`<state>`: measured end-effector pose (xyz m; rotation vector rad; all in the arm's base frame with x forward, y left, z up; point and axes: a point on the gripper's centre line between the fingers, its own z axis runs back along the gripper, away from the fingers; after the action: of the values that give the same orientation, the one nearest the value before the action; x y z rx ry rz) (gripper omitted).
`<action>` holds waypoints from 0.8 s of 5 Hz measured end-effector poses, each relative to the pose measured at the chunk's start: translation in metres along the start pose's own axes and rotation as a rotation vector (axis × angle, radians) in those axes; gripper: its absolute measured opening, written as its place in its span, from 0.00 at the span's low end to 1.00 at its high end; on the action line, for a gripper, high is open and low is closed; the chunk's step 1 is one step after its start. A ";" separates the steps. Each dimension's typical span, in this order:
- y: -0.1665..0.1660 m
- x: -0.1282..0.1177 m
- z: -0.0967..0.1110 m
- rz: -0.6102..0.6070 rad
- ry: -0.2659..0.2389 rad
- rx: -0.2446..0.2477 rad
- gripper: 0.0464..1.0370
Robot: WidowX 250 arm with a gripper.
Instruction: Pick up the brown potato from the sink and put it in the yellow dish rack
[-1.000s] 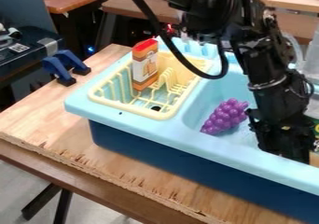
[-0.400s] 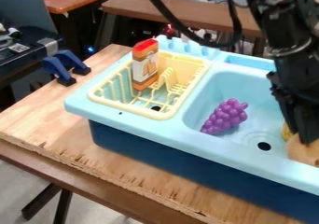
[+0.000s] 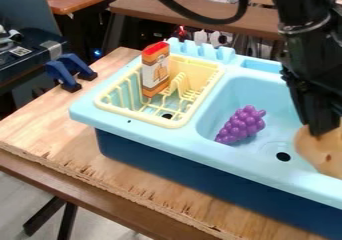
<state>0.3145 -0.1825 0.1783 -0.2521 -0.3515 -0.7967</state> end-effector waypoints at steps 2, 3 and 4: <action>0.018 -0.020 0.050 0.091 -0.062 0.135 0.12; 0.045 -0.041 0.086 0.188 -0.126 0.205 0.12; 0.063 -0.072 0.115 0.290 -0.136 0.278 0.12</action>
<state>0.2900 -0.0527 0.2488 -0.0932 -0.5355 -0.4396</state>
